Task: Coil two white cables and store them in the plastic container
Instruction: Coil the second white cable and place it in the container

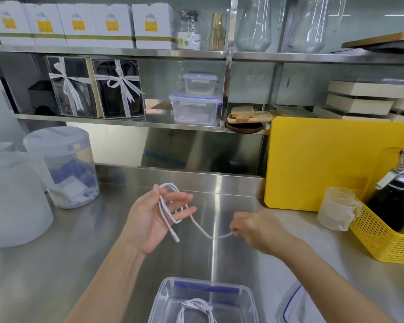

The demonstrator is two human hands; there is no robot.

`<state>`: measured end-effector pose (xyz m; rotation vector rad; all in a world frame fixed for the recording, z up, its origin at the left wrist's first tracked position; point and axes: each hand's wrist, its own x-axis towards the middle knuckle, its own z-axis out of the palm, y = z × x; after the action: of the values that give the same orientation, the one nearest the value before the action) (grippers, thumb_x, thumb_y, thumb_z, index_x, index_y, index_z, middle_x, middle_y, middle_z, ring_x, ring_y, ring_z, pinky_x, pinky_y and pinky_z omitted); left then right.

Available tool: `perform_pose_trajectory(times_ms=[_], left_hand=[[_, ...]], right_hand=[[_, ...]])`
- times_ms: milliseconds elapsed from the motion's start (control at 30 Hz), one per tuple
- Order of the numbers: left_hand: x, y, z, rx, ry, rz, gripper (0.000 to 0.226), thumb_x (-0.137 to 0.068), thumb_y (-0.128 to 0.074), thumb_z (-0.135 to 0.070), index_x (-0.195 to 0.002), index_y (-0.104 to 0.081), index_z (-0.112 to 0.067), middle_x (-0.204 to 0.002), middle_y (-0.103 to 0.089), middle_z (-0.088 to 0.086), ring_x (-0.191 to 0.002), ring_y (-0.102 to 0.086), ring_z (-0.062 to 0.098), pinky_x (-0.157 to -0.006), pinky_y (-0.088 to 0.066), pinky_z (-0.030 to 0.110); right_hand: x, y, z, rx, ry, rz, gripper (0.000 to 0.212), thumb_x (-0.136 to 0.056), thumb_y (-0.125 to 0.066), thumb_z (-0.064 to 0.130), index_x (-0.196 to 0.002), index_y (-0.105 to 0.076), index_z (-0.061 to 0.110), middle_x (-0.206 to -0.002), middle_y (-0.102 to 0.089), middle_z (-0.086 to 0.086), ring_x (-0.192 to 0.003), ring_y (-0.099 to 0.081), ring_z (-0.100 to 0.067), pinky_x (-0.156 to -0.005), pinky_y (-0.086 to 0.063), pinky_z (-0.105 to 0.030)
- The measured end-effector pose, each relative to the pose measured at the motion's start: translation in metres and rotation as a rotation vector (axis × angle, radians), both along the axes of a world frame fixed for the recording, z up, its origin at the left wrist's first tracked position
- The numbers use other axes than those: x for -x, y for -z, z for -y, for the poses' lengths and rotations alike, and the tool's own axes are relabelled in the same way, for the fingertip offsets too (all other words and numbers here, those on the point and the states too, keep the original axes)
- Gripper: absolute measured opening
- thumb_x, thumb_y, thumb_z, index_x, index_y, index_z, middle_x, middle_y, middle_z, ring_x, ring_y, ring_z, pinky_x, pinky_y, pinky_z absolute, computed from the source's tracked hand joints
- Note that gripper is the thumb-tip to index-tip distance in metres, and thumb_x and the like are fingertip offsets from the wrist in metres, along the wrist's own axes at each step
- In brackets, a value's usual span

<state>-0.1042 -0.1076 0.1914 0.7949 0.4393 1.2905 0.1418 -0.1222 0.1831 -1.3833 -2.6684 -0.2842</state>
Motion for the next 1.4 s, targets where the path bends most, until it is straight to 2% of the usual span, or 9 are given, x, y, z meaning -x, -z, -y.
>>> perform_pose_trajectory(times_ms=[167,400,533,667,833,933,1067,1267,1400], left_hand=[[-0.015,0.012,0.003,0.007,0.011,-0.365,0.032,-0.098,-0.035,-0.029,-0.081,-0.054,-0.009,-0.104,-0.072,0.023,-0.096,-0.068,0.041,-0.078,-0.058,0.049],[-0.037,0.017,0.021,-0.008,0.205,-0.695,0.039,-0.100,-0.034,-0.029,-0.085,-0.052,0.003,-0.063,-0.069,0.018,-0.041,-0.059,0.023,-0.052,-0.053,0.032],[-0.047,0.015,0.030,0.066,0.273,-0.493,0.031,-0.094,-0.041,-0.026,-0.072,-0.051,-0.007,-0.036,-0.045,0.007,-0.024,-0.029,0.010,-0.033,-0.032,0.016],[-0.048,0.010,0.030,0.179,0.387,-0.150,0.029,-0.086,-0.043,-0.026,-0.069,-0.054,-0.006,-0.031,-0.039,0.001,-0.020,-0.026,0.004,-0.028,-0.022,0.010],[-0.046,0.008,0.032,0.153,0.355,-0.262,0.032,-0.085,-0.047,-0.032,-0.065,-0.055,-0.009,-0.031,-0.032,-0.004,-0.022,-0.022,0.004,-0.029,-0.020,0.013],[-0.046,0.004,0.034,0.083,0.318,-0.401,0.032,-0.085,-0.049,-0.034,-0.061,-0.055,-0.014,-0.035,-0.026,-0.007,-0.026,-0.019,0.004,-0.033,-0.019,0.012],[-0.048,0.002,0.040,0.011,0.354,-0.493,0.033,-0.089,-0.048,-0.035,-0.062,-0.053,-0.016,-0.038,-0.025,-0.008,-0.028,-0.017,0.005,-0.035,-0.022,0.012],[-0.049,0.004,0.041,0.110,0.320,-0.275,0.031,-0.086,-0.048,-0.029,-0.062,-0.054,-0.010,-0.034,-0.029,-0.007,-0.025,-0.023,0.004,-0.031,-0.024,0.015],[-0.059,0.005,0.044,0.077,0.320,-0.260,0.028,-0.086,-0.049,-0.030,-0.067,-0.052,-0.009,-0.037,-0.033,-0.004,-0.029,-0.029,0.008,-0.036,-0.033,0.022]], right_hand=[[0.025,-0.021,0.029,0.063,-0.294,-0.129,0.009,-0.084,-0.060,0.011,-0.088,-0.066,0.015,-0.087,-0.068,-0.003,-0.073,-0.063,-0.024,-0.055,-0.047,-0.032],[0.031,-0.045,0.027,0.104,-0.101,-0.364,0.017,-0.096,-0.044,0.019,-0.092,-0.060,0.012,-0.094,-0.063,-0.006,-0.087,-0.056,-0.021,-0.075,-0.045,-0.034],[0.029,-0.039,0.023,0.138,-0.008,-0.479,0.023,-0.096,-0.044,0.027,-0.092,-0.061,0.012,-0.087,-0.063,-0.002,-0.081,-0.056,-0.017,-0.073,-0.046,-0.033],[0.025,-0.029,0.017,0.223,0.062,-0.691,0.023,-0.089,-0.055,0.032,-0.081,-0.064,0.013,-0.064,-0.054,0.008,-0.061,-0.050,-0.009,-0.058,-0.042,-0.022],[0.018,-0.024,0.018,0.471,-0.013,-0.910,0.016,-0.089,-0.055,0.034,-0.104,-0.061,0.032,-0.094,-0.063,0.020,-0.076,-0.058,0.003,-0.060,-0.046,-0.012],[0.023,-0.021,0.020,0.612,-0.028,-1.042,0.014,-0.087,-0.058,0.037,-0.098,-0.064,0.032,-0.079,-0.064,0.023,-0.059,-0.054,0.007,-0.048,-0.038,-0.005],[0.018,-0.020,0.018,0.688,-0.055,-1.069,0.020,-0.082,-0.064,0.038,-0.092,-0.068,0.021,-0.071,-0.063,0.013,-0.054,-0.048,-0.002,-0.046,-0.037,-0.014],[0.014,-0.016,0.023,0.618,-0.117,-0.952,0.018,-0.083,-0.066,0.021,-0.101,-0.063,0.023,-0.084,-0.062,0.013,-0.072,-0.057,-0.001,-0.062,-0.048,-0.012],[0.017,-0.013,0.023,0.535,-0.019,-0.998,0.010,-0.082,-0.059,0.007,-0.088,-0.063,0.013,-0.067,-0.055,0.007,-0.056,-0.047,-0.002,-0.054,-0.043,-0.020]])
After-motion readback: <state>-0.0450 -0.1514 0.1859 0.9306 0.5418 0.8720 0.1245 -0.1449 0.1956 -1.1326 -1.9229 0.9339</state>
